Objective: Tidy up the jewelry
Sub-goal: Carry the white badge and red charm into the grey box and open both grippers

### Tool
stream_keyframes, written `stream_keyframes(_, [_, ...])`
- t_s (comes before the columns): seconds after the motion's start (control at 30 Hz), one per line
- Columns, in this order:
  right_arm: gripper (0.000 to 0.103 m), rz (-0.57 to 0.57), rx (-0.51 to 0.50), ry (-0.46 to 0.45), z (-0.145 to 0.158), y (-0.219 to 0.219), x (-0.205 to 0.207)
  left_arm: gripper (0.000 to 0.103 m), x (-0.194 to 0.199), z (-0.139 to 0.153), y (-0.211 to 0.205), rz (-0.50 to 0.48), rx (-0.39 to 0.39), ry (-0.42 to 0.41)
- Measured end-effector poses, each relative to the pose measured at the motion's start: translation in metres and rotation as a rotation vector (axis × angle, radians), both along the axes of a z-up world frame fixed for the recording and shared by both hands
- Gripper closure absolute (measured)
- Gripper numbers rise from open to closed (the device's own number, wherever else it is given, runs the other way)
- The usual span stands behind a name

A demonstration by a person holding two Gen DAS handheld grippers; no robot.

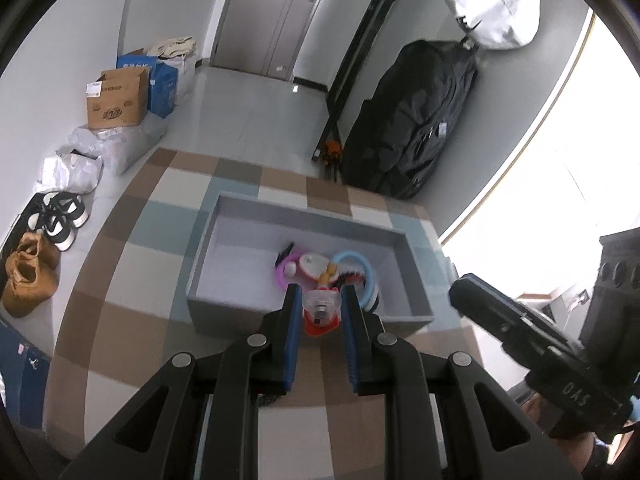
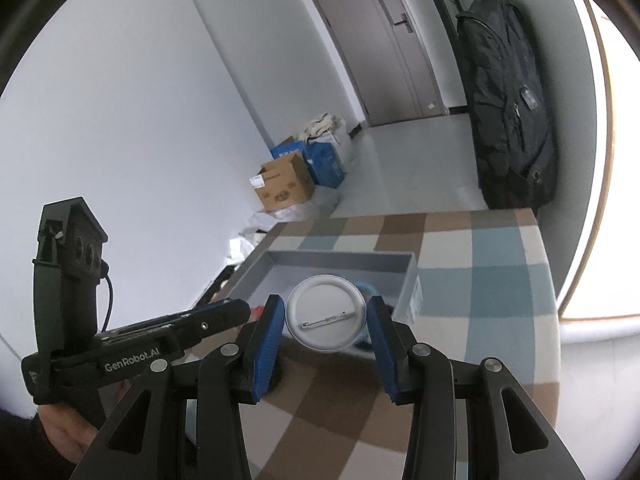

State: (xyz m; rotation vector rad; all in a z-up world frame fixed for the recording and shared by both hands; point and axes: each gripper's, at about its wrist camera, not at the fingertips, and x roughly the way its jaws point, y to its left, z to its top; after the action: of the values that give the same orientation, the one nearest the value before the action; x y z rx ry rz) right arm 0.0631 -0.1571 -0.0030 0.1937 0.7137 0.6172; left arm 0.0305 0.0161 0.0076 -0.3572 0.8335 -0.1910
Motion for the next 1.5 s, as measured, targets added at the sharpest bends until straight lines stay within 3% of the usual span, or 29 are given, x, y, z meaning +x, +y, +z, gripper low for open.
stream_keyframes(0.23, [0.061, 0.027, 0.031, -0.028, 0.004, 0.010, 0.017, 0.088, 0.016, 0.003, 0.001, -0.018, -0.018, -0.035])
stream_keyframes(0.6, [0.061, 0.025, 0.062, 0.014, -0.007, 0.014, 0.044, 0.088, 0.040, -0.007, 0.008, -0.030, -0.099, 0.004])
stream_keyframes(0.7, [0.061, 0.022, 0.059, 0.032, -0.011, 0.014, 0.049, 0.088, 0.043, -0.011, 0.006, -0.032, -0.074, 0.000])
stream_keyframes(1.2, [0.061, 0.025, 0.032, 0.066, -0.019, 0.018, 0.056, 0.088, 0.051, -0.019, 0.002, -0.054, -0.118, 0.038])
stream_keyframes(1.37, [0.059, 0.010, 0.018, 0.051, -0.018, 0.017, 0.055, 0.088, 0.053, -0.020, 0.010, -0.058, -0.194, 0.042])
stream_keyframes(1.4, [0.058, 0.009, 0.026, 0.050, -0.017, 0.015, 0.055, 0.088, 0.053, -0.020, 0.011, -0.057, -0.202, 0.042])
stream_keyframes(1.43, [0.050, 0.005, 0.038, 0.047, -0.015, 0.013, 0.055, 0.086, 0.053, -0.020, 0.012, -0.063, -0.213, 0.047])
stream_keyframes(1.47, [0.041, -0.003, 0.045, 0.040, -0.013, 0.011, 0.054, 0.080, 0.053, -0.019, 0.013, -0.064, -0.217, 0.048])
stream_keyframes(1.5, [0.039, -0.013, 0.053, 0.027, -0.011, 0.008, 0.053, 0.071, 0.052, -0.018, 0.014, -0.055, -0.219, 0.041])
